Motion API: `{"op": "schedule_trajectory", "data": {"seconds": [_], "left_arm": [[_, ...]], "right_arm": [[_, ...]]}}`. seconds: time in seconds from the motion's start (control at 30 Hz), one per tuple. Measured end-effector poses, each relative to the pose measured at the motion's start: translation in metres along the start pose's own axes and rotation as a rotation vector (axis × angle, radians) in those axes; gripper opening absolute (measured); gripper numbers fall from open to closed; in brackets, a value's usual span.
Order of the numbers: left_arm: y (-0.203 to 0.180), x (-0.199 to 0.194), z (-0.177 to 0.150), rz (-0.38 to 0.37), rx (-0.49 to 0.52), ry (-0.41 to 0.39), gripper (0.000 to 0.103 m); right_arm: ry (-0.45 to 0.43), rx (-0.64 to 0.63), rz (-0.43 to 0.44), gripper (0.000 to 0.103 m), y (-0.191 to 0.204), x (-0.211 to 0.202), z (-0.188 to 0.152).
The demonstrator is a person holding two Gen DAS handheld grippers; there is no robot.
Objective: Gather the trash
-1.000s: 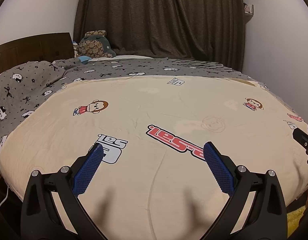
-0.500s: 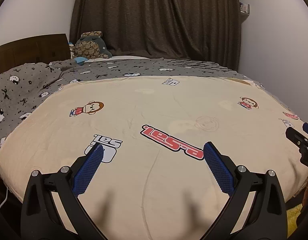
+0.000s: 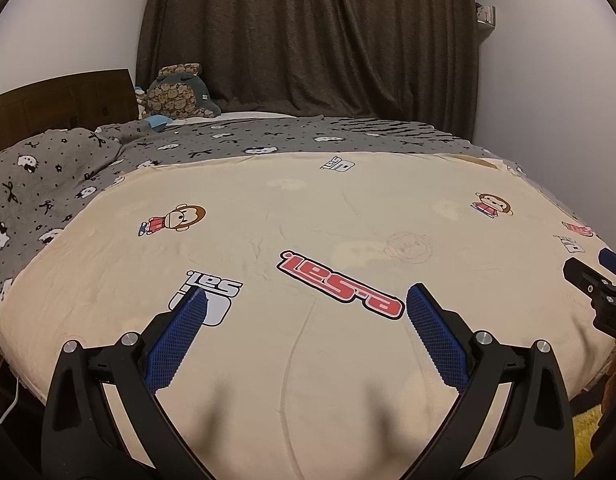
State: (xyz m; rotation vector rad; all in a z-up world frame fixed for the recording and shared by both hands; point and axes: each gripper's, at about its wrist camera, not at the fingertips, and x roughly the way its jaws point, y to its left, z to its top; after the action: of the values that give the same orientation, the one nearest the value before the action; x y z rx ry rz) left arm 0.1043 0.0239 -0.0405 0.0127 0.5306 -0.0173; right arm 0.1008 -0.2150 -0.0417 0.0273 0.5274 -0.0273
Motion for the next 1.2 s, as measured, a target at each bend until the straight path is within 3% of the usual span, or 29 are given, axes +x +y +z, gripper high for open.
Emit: {"op": "schedule_trajectory", "data": {"seconds": [1.03,1.2], "left_arm": [[-0.0051,-0.0017,-0.0016,-0.023,0.015,0.005,0.095],[-0.0053,-0.0035,-0.0007,0.001,0.026,-0.002,0.095]], "right_arm": [[0.005,-0.003,0.010,0.099,0.0008,0.0013,-0.0003],[0.005,-0.004,0.010,0.099,0.0008,0.0018,-0.0004]]}}
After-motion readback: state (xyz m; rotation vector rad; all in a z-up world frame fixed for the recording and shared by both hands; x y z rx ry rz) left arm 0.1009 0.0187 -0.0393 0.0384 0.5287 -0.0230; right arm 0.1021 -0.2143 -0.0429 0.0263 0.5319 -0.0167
